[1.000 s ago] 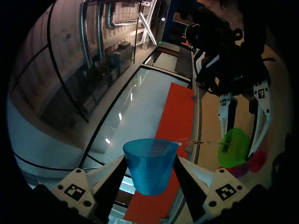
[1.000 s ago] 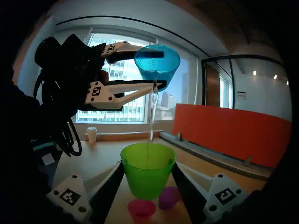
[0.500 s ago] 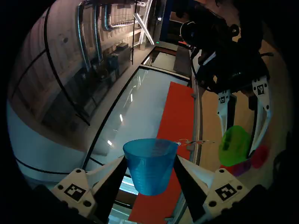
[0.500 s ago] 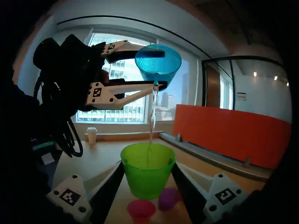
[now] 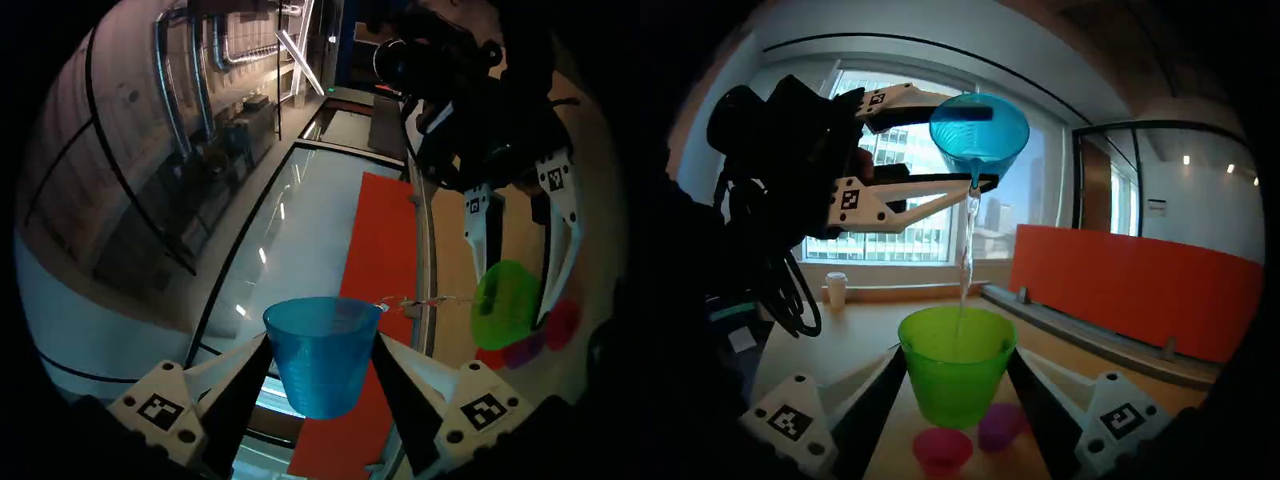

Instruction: Pour water

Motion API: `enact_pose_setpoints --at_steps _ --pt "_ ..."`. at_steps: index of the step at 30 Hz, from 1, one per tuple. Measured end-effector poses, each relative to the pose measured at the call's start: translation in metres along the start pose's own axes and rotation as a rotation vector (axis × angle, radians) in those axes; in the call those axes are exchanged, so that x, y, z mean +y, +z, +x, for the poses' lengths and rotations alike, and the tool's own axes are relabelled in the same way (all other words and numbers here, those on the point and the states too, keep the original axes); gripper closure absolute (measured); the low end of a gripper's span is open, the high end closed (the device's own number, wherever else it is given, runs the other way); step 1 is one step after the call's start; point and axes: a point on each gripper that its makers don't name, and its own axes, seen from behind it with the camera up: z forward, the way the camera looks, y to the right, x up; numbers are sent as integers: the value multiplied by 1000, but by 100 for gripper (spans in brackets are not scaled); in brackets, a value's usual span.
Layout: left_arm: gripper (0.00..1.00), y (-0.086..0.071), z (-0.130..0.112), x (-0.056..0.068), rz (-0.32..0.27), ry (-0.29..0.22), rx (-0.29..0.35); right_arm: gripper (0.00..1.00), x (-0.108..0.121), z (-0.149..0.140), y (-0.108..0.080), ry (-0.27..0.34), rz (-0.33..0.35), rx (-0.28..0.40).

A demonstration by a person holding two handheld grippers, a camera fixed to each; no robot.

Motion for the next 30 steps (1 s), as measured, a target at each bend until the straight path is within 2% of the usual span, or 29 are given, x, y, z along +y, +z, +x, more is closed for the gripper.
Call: enact_pose_setpoints --at_steps 30 --pt "16 0 8 1 1 116 11 12 0 0 0 0 -3 2"
